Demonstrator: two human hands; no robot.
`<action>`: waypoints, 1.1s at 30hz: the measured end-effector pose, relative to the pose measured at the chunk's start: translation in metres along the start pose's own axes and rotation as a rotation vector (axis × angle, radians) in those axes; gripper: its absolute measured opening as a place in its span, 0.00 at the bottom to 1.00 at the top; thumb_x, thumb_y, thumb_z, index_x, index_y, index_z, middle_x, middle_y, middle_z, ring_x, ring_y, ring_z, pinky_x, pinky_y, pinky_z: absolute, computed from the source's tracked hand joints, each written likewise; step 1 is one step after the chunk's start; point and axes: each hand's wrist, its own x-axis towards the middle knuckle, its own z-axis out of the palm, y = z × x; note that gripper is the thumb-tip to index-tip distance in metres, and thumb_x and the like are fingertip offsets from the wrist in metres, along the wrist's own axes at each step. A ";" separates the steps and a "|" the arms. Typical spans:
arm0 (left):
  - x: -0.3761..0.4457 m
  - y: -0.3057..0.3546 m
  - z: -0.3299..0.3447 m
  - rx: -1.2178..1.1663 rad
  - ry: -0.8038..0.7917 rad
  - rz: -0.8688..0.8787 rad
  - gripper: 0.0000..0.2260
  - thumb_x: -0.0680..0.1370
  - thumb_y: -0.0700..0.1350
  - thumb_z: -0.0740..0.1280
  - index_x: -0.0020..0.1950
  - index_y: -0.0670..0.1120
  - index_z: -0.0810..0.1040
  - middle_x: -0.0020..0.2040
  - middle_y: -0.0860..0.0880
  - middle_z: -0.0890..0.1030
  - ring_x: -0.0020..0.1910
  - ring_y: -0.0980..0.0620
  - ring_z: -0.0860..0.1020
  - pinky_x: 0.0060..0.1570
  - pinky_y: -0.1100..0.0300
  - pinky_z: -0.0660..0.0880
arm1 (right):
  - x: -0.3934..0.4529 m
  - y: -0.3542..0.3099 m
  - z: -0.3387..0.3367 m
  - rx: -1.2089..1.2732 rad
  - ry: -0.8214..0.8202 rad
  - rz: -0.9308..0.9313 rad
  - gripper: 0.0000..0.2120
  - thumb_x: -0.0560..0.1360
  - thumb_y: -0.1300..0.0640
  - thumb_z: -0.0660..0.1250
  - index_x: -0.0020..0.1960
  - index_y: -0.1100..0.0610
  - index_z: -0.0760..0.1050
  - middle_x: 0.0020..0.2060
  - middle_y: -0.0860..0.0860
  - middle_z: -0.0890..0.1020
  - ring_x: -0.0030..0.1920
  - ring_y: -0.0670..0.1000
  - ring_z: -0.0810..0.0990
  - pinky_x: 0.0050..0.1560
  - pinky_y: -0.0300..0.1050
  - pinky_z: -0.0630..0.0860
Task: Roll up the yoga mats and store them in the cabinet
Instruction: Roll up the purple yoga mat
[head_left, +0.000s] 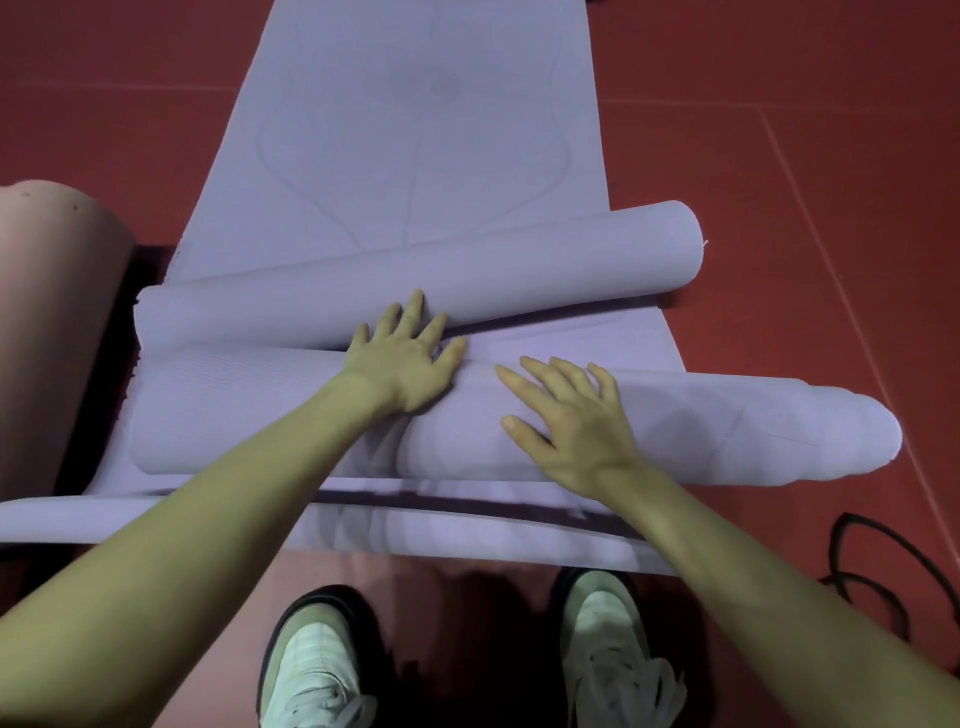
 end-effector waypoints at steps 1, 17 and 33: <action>0.004 -0.003 0.000 0.007 -0.002 -0.001 0.28 0.81 0.61 0.44 0.79 0.54 0.47 0.78 0.50 0.37 0.77 0.48 0.41 0.74 0.45 0.43 | -0.001 0.000 0.002 -0.017 -0.011 -0.011 0.26 0.74 0.39 0.53 0.68 0.47 0.72 0.64 0.52 0.77 0.63 0.60 0.74 0.63 0.65 0.63; 0.065 -0.005 -0.020 -0.060 0.281 -0.114 0.30 0.81 0.60 0.47 0.79 0.50 0.41 0.78 0.46 0.37 0.76 0.42 0.38 0.73 0.44 0.38 | 0.078 0.017 0.001 -0.128 0.078 0.073 0.26 0.78 0.40 0.50 0.66 0.52 0.74 0.64 0.54 0.76 0.64 0.56 0.74 0.67 0.59 0.65; 0.058 0.001 -0.019 0.047 0.232 0.064 0.38 0.72 0.65 0.34 0.78 0.51 0.53 0.78 0.49 0.54 0.76 0.46 0.54 0.73 0.47 0.49 | 0.159 0.047 -0.015 -0.099 0.004 0.070 0.25 0.81 0.45 0.50 0.77 0.47 0.52 0.76 0.42 0.53 0.76 0.46 0.50 0.74 0.48 0.41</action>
